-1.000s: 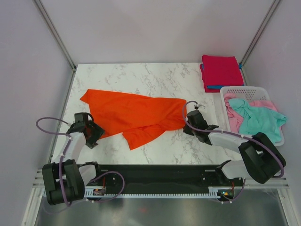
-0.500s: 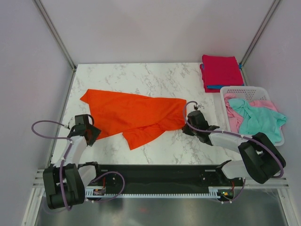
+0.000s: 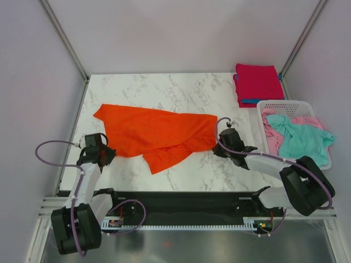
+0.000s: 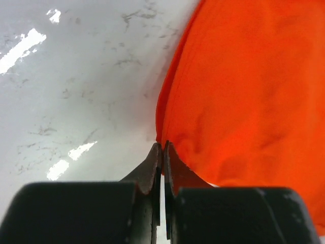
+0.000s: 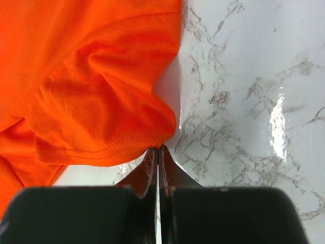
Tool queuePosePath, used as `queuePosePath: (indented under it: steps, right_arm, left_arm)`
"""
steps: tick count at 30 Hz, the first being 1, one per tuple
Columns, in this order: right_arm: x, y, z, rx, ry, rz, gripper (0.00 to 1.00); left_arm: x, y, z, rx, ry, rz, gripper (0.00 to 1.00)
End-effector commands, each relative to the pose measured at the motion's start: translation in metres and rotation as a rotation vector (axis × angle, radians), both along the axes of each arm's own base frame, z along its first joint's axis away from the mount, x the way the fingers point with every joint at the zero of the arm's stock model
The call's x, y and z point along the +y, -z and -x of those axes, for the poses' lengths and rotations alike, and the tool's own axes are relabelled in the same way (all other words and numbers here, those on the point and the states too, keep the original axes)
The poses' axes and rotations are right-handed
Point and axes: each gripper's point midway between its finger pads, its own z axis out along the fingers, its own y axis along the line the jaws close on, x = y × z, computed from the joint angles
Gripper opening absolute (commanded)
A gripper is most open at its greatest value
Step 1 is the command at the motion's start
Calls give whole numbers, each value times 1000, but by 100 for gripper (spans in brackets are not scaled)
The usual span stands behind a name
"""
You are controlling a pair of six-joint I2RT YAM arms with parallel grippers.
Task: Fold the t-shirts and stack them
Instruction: Flatten the tshirt out
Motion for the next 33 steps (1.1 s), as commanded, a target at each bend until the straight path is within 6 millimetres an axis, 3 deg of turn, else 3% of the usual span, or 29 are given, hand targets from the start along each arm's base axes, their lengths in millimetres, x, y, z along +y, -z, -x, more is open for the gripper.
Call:
queuePosePath:
  steps: [1, 2, 3, 4, 5, 6, 7, 8, 9, 10, 12, 13, 15, 16, 17, 18, 19, 20, 21, 22, 23, 25, 26, 28, 29, 33]
  right_arm:
    - [4, -24, -7, -74, -32, -13, 0]
    - [0, -33, -2, -77, -32, -4, 0]
    - [-4, -41, 1, -84, -27, 5, 0]
    - [-7, -51, 2, -105, -26, 11, 0]
    - [-7, -86, -2, -186, -16, -20, 0]
    - [-12, -94, 4, -179, -14, -8, 0]
    - [-12, -135, 1, -271, -9, -44, 0]
    - [-17, -146, 7, -267, -11, -34, 0]
    - [-18, -163, 10, -292, -11, -44, 0]
    - [-18, -205, 10, -373, -15, -78, 0]
    - [-23, -234, 20, -401, -26, -86, 0]
    - [-26, -274, 26, -482, -28, -127, 0]
    - [-29, -307, 37, -545, -46, -162, 0]
    - [-35, -344, 47, -618, -42, -202, 0]
    - [-39, -355, 54, -635, -48, -199, 0]
    - [-43, -370, 60, -665, -47, -204, 0]
    - [-51, -401, 71, -731, -44, -229, 0]
    - [-56, -411, 77, -747, -41, -226, 0]
    - [-60, -423, 83, -778, -50, -215, 0]
    - [-68, -450, 95, -840, -48, -234, 0]
    - [-72, -460, 101, -861, -51, -233, 0]
    - [-79, -493, 118, -953, -81, -233, 0]
    - [-82, -503, 123, -982, -88, -227, 0]
    - [-84, -533, 138, -1063, -135, -223, 0]
    - [-85, -541, 143, -1086, -146, -217, 0]
    - [-89, -574, 154, -1166, -159, -195, 0]
  left_arm:
    - [-6, -74, -21, -191, 104, -32, 2]
    - [-7, -90, -23, -228, 123, -50, 2]
    - [-6, -128, -27, -322, 143, -87, 2]
    - [-9, -143, -25, -353, 191, -113, 2]
    - [-10, -157, -21, -372, 213, -132, 2]
    - [-13, -187, -19, -444, 256, -174, 2]
    - [-13, -201, -17, -471, 267, -193, 2]
    - [-14, -209, -12, -477, 280, -204, 2]
    - [-17, -232, -9, -526, 308, -230, 2]
    - [-19, -244, -5, -554, 318, -242, 2]
    - [-23, -269, 3, -602, 326, -252, 2]
    - [-25, -278, 5, -623, 329, -252, 2]
    - [-28, -302, 12, -684, 324, -256, 2]
    - [-27, -313, 15, -707, 318, -268, 2]
    - [-26, -324, 18, -728, 309, -286, 2]
    - [-23, -350, 25, -780, 287, -322, 2]
    - [-22, -363, 29, -805, 285, -343, 2]
    - [-23, -393, 37, -862, 283, -376, 2]
    - [-21, -406, 40, -883, 281, -403, 2]
    - [-22, -417, 44, -897, 285, -416, 2]
    - [-24, -444, 56, -955, 285, -448, 2]
    - [-23, -463, 56, -979, 284, -471, 2]
    - [-24, -486, 67, -1028, 279, -495, 2]
    - [-26, -504, 64, -1047, 302, -516, 2]
    - [-28, -525, 75, -1098, 304, -540, 2]
    - [-34, -558, 83, -1167, 348, -585, 2]
